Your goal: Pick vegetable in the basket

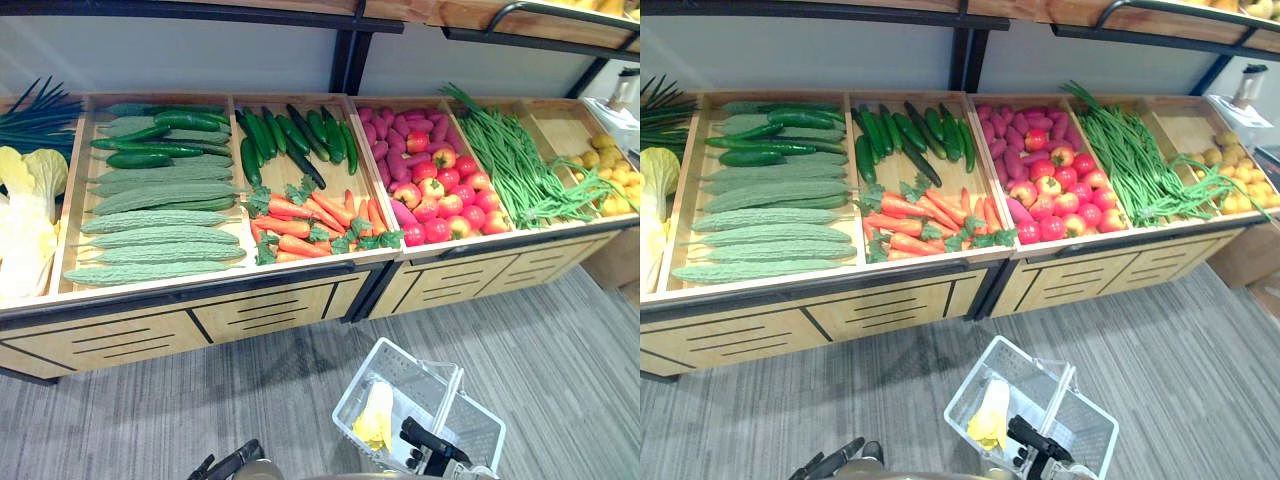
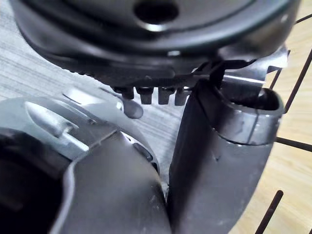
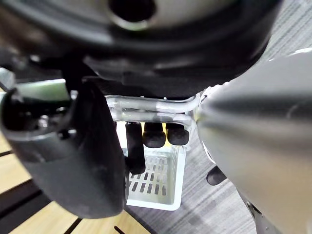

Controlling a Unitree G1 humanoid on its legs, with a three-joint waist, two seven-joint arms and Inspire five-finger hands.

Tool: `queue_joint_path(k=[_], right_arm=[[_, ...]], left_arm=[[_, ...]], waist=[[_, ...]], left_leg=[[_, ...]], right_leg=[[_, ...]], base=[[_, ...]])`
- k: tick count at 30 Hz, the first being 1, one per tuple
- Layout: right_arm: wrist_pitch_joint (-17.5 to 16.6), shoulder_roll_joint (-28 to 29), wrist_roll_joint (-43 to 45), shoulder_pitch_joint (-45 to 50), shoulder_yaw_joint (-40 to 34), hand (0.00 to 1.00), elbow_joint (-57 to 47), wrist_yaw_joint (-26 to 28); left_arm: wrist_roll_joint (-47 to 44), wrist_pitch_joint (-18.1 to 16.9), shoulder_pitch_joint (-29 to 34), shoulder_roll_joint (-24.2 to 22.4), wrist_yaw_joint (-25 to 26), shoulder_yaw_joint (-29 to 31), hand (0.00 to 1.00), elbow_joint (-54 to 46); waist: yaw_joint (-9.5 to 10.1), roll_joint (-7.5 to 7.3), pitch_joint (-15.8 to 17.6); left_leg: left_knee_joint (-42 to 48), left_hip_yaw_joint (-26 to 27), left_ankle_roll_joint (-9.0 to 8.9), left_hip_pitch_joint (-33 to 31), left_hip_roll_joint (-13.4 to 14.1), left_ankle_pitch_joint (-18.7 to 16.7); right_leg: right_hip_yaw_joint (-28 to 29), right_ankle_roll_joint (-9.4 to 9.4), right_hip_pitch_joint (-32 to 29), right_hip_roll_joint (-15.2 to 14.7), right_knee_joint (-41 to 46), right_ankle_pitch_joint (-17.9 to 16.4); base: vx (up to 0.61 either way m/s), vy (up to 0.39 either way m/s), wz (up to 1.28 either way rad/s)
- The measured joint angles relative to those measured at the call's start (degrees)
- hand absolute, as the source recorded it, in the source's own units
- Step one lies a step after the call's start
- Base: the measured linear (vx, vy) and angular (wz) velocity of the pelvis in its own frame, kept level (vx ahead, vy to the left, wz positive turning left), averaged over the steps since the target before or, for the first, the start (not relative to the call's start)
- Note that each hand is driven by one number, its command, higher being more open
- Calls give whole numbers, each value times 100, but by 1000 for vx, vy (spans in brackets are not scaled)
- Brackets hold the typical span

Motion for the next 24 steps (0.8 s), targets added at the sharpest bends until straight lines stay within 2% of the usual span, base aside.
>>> queue_joint_path(k=[1, 4, 6, 10, 13, 14, 21, 24], right_arm=[[29, -89, 0, -10, -4, 0, 55, -2], [67, -230, -1, -13, -103, 0, 115, 7], [131, -313, -9, -16, -99, 0, 154, 6], [165, -260, 1, -38, -100, 0, 139, -23], [161, -136, -6, -38, -101, 0, 108, -96], [99, -78, -1, -177, 171, 0, 222, -345], [96, -73, 2, -176, 116, 0, 222, -377], [-3, -26, 10, -123, 66, 0, 237, -478]], left_arm=[[3, -6, 25, -113, -12, 1, 100, 12], [8, -22, 62, -329, -109, -15, 100, 60], [3, -86, 88, -378, -209, -68, 100, 58], [13, -147, 96, -242, -293, -330, 100, 16], [122, -116, 74, -62, -307, -516, 100, -3], [94, 53, -108, 97, -136, -662, 100, 220], [49, 53, -86, 91, -118, -617, 100, 223], [-17, 42, -83, 83, -106, -539, 100, 237]], waist=[[18, 182, -112], [-8, 512, -200], [-10, 586, -202], [-12, 504, -204], [-14, 340, -235], [-67, 214, -202], [-136, 213, -200], [-183, 218, -194]], left_leg=[[-117, 60, -121, 23, 120, 103], [-235, 476, -153, 17, 245, 194], [-336, 521, -202, 55, 232, 232], [-540, 705, -197, 302, 229, 236], [-545, 848, -164, 385, 122, 211], [-604, 992, -139, 383, 44, 327], [-605, 1056, -141, 374, 66, 327], [-605, 1141, -142, 368, 79, 327]], right_leg=[[-84, -4, 10, 114, -21, -4], [-213, -133, 2, 282, -26, -84], [-190, -160, -6, 349, -23, -101], [-14, -237, -6, 378, 92, -150], [122, -234, -8, 294, 98, -152], [124, -192, 2, 227, -29, -125], [137, -196, 21, 234, -170, -55], [60, -178, 165, 256, -421, 43]], base=[[94, -166, 31], [86, -142, 18], [98, -94, 2], [65, 12, -19], [30, 43, -19], [12, 28, -8], [-1, 0, -1], [2, -5, 6]])
